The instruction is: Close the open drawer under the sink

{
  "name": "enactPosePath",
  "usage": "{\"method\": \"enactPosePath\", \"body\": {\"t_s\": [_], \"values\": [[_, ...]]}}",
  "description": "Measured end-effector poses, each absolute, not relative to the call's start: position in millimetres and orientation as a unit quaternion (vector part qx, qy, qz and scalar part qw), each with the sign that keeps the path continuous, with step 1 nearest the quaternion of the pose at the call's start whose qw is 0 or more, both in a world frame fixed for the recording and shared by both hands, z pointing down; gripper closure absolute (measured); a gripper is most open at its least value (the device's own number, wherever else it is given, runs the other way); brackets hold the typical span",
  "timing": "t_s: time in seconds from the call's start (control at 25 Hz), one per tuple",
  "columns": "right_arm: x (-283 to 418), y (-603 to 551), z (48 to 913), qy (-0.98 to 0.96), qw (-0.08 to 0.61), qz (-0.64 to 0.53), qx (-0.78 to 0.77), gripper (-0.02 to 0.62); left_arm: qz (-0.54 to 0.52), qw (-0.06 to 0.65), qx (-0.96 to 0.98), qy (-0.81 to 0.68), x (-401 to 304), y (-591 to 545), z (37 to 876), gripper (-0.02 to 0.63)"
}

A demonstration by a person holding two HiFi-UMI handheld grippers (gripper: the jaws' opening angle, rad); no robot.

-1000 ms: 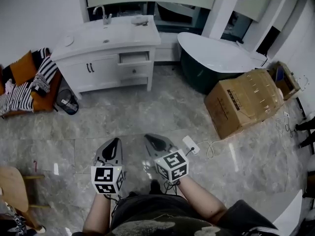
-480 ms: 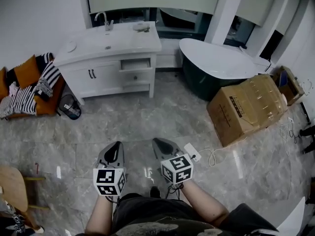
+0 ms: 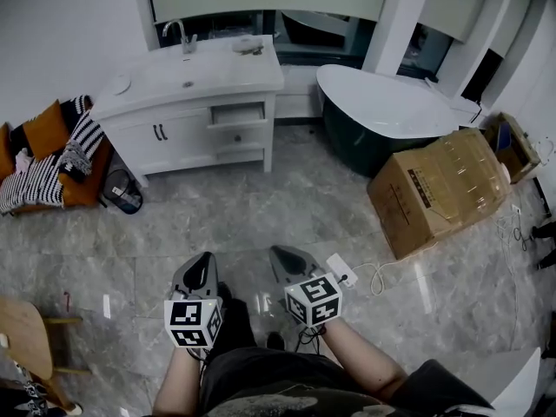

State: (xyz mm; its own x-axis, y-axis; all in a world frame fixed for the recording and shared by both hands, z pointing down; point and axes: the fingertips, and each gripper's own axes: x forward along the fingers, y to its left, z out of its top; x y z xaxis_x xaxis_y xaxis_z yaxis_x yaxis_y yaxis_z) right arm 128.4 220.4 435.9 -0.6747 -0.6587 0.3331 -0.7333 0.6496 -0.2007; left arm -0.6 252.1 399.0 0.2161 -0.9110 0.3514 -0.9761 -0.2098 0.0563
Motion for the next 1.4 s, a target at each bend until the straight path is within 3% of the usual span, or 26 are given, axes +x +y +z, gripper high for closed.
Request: {"method": "enactPosePath", "body": {"t_s": [1.4], "values": [[-29,-46,471,-0.856,0.166,0.168,0.459,0.572,0.130,0.166,0.808,-0.550,-180,-27,436,0.586]]}}
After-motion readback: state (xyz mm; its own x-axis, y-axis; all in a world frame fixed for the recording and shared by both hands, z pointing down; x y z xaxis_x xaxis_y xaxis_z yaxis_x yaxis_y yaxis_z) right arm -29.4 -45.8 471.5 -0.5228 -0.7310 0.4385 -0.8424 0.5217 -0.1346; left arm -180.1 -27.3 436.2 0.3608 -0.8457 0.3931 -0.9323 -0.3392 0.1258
